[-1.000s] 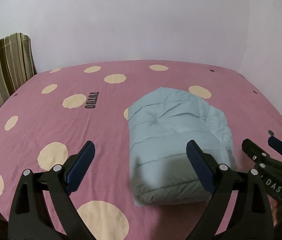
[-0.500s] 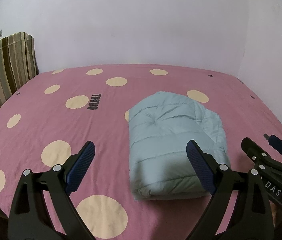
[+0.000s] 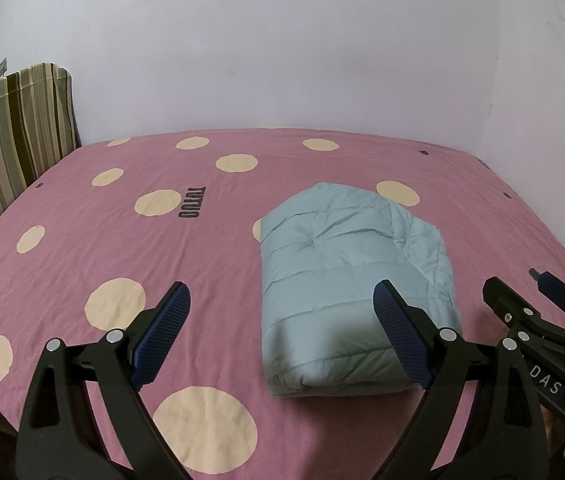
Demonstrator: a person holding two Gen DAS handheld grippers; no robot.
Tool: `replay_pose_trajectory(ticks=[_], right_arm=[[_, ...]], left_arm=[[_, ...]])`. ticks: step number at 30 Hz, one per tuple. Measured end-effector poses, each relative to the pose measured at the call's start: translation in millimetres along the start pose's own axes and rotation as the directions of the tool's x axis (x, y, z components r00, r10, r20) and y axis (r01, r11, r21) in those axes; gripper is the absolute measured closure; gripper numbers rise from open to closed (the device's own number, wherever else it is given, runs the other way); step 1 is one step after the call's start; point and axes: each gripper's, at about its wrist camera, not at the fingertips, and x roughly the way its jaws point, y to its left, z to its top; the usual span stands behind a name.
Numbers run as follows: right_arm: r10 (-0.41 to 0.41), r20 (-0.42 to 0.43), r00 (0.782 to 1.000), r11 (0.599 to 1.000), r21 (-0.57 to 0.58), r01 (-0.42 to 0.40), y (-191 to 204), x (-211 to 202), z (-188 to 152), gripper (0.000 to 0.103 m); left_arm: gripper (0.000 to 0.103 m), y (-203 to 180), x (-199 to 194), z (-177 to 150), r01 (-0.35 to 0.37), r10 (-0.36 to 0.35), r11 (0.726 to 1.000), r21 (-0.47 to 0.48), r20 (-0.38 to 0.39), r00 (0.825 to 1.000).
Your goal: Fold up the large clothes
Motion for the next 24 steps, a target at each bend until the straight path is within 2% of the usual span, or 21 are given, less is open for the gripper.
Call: replay_pose_trajectory(ticks=[24], right_arm=[[0.0, -0.003, 1.0, 1.0, -0.005, 0.0, 0.0, 4.6, 0.4, 0.021]], left_arm=[[0.01, -1.0, -2.8, -0.8, -0.01, 0.01, 1.0, 0.016, 0.008, 1.0]])
